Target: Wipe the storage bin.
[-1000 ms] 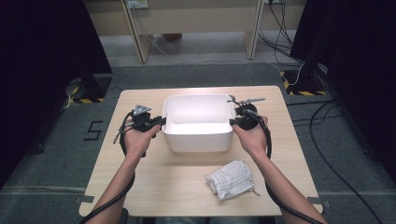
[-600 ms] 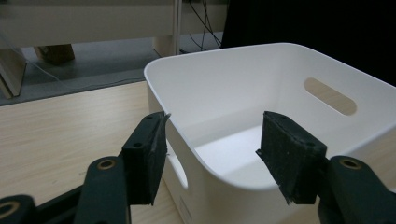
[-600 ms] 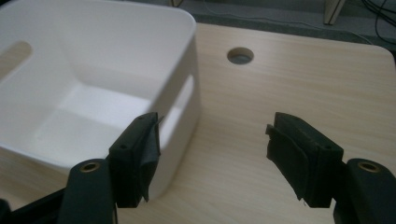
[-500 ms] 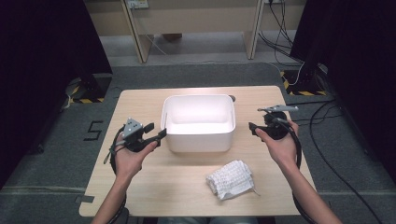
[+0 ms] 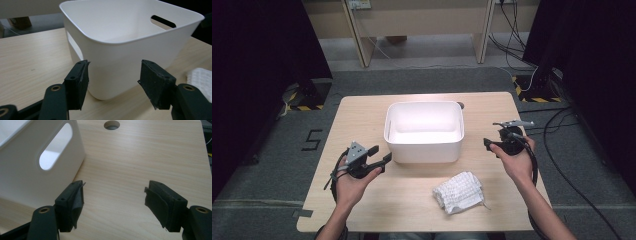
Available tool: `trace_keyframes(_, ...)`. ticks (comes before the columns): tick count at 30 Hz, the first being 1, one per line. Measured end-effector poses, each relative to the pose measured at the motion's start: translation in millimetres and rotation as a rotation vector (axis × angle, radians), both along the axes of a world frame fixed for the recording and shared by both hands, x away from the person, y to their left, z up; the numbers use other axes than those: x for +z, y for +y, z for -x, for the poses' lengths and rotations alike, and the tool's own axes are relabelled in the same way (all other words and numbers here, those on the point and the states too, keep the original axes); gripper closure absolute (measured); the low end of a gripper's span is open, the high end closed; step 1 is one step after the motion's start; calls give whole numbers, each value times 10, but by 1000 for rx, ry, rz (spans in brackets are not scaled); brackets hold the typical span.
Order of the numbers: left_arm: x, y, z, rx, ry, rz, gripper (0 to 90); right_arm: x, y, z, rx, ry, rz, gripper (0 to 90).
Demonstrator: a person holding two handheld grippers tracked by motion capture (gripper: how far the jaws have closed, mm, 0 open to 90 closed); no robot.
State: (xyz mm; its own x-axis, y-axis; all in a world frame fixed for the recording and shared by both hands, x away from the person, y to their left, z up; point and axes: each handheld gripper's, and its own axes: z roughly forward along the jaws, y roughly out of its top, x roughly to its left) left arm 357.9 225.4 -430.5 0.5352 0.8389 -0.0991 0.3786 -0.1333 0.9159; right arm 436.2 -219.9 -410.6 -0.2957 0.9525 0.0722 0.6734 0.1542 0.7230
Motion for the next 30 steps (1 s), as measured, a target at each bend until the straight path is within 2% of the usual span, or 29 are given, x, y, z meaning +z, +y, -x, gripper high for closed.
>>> trace_keyframes(1, 0, 0, 0, 0, 0, 0, 397, -4, 12, -4, 2, 1, 3, 302)
trace_keyframes(2, -21, -55, 28, -27, 13, 8, 397, -13, 28, -11, 12, 3, 8, 303)
trace_keyframes(3, -21, -55, 28, -27, 13, 8, 398, -19, 37, -11, 16, 4, 12, 302)
trace_keyframes(4, -43, -133, 40, -60, 28, 11, 398, -29, 47, -10, 20, 7, 14, 302)
trace_keyframes(5, -43, -133, 40, -60, 28, 11, 397, -35, 51, -10, 19, 12, 13, 302)
trace_keyframes(8, -94, -341, 34, -117, 56, 18, 397, -59, 44, -29, 26, 14, 18, 302)
trace_keyframes(9, -94, -341, 34, -117, 56, 18, 397, -59, 44, -29, 26, 14, 18, 302)
trace_keyframes(11, -128, -513, 0, -166, 79, 9, 397, -70, 25, -31, 22, 17, 19, 301)
trace_keyframes(13, -133, -571, -10, -176, 83, 10, 398, -67, 19, -24, 20, 18, 17, 301)
trace_keyframes(15, -144, -758, -26, -233, 98, -5, 399, -51, -3, -3, 15, 11, 22, 301)
trace_keyframes(16, -144, -758, -26, -233, 98, -5, 399, -51, -3, -3, 15, 11, 22, 301)
trace_keyframes(17, -159, -889, -28, -285, 114, -14, 398, -36, -13, 17, 3, 7, 27, 300)
trace_keyframes(20, -201, -1088, -9, -344, 134, -30, 398, -21, -21, 35, -6, 8, 32, 300)
trace_keyframes(21, -201, -1088, -9, -344, 134, -30, 396, -10, -23, 41, -10, 5, 30, 299)
trace_keyframes(22, -214, -1152, -3, -364, 146, -37, 396, -3, -20, 45, -12, 0, 30, 299)
trace_keyframes(23, -247, -1285, 10, -406, 157, -50, 395, 3, -11, 49, -9, -2, 33, 299)
trace_keyframes(25, -292, -1413, 4, -459, 182, -60, 392, 9, 8, 58, -8, -1, 34, 298)
trace_keyframes(26, -313, -1469, -4, -479, 198, -66, 391, 8, 18, 63, -6, 2, 33, 298)
trace_keyframes(27, -313, -1469, -4, -479, 198, -66, 387, 8, 18, 63, -6, 2, 33, 298)
trace_keyframes(28, -359, -1576, -20, -507, 225, -92, 379, -2, 35, 71, 4, 6, 37, 297)
trace_keyframes(30, -414, -1669, -29, -530, 242, -117, 372, -9, 41, 75, 8, 8, 38, 298)
